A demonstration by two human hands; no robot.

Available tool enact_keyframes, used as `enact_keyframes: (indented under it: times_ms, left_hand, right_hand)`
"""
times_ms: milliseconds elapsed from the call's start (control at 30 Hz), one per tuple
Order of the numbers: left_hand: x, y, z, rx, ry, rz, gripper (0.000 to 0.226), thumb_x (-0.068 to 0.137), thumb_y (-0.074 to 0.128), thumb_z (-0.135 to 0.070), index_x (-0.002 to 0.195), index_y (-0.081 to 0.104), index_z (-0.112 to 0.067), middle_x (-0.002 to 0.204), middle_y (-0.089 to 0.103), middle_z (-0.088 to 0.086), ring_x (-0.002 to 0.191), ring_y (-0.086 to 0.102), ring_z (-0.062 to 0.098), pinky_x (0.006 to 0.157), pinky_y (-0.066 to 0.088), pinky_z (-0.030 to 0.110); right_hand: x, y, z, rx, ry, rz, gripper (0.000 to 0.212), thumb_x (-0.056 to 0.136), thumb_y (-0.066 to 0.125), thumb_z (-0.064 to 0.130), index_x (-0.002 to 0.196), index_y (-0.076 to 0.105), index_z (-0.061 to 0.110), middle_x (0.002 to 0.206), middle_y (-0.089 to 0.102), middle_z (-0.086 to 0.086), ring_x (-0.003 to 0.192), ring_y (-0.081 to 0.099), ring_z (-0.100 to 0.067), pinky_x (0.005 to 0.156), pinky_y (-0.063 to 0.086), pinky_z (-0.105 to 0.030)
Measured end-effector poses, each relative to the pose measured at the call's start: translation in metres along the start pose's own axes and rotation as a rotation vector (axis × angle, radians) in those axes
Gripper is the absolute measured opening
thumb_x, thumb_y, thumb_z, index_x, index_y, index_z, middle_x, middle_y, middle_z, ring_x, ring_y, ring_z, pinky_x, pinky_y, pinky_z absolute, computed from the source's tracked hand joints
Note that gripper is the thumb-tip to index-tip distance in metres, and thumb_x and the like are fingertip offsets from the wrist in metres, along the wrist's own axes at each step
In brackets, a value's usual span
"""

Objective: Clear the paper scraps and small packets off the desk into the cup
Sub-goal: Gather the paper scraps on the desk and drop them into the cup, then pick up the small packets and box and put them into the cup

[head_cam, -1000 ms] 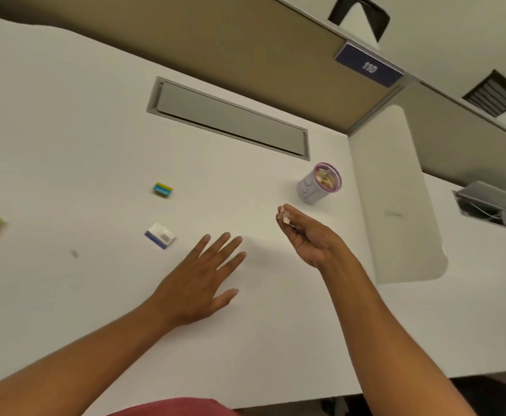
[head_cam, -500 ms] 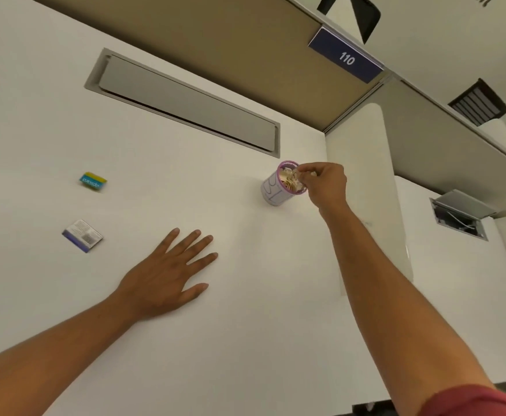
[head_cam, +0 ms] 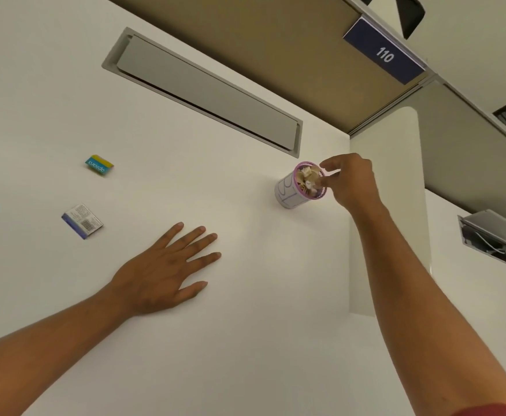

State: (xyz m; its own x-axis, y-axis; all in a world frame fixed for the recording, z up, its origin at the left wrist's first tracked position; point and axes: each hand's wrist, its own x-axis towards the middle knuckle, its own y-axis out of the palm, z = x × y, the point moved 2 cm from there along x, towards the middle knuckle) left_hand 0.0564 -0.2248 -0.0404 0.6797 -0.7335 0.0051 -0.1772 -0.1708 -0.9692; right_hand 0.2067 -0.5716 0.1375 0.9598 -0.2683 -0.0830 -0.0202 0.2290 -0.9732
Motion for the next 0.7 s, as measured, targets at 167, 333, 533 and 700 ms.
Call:
enact_keyframes:
  times_ms: [167,333,533,700]
  left_hand:
    - [-0.001,-0.002,-0.001,0.023,0.004,0.002,0.063,0.110,0.025,-0.061,0.167,0.028,-0.036,0.179,0.013,-0.002,0.166,0.012,0.020,0.133,0.013,0.053]
    - [0.000,-0.004,-0.001,0.018,-0.003,0.008,0.062,0.110,0.024,-0.061,0.167,0.027,-0.036,0.179,0.013,-0.002,0.166,0.012,0.020,0.133,0.011,0.051]
    - [0.000,-0.003,-0.001,0.010,0.001,-0.003,0.062,0.110,0.025,-0.060,0.167,0.026,-0.037,0.179,0.013,-0.003,0.166,0.011,0.019,0.134,0.011,0.051]
    - [0.000,-0.003,-0.002,-0.011,0.000,0.011,0.062,0.110,0.024,-0.061,0.167,0.025,-0.037,0.179,0.011,-0.004,0.166,0.008,0.019,0.134,0.010,0.051]
  right_hand:
    - [-0.003,0.021,0.005,-0.116,-0.045,0.047,0.021,0.083,0.078,0.012,0.103,0.081,0.012,0.098,0.075,-0.013,0.085,0.070,-0.032,0.077,0.060,-0.037]
    - [-0.004,0.046,0.006,-0.295,-0.140,0.061,0.020,0.094,0.063,0.012,0.107,0.078,0.008,0.100,0.072,-0.019,0.087,0.067,-0.037,0.074,0.051,-0.032]
    - [-0.005,0.039,0.011,-0.255,-0.092,0.113,0.024,0.094,0.069,0.017,0.115,0.076,0.008,0.110,0.072,-0.020,0.096,0.069,-0.038,0.086,0.059,-0.039]
    - [-0.016,-0.003,0.008,-0.007,0.002,0.023,0.031,0.081,0.079,0.005,0.111,0.077,0.007,0.114,0.075,-0.016,0.095,0.071,-0.032,0.084,0.059,-0.041]
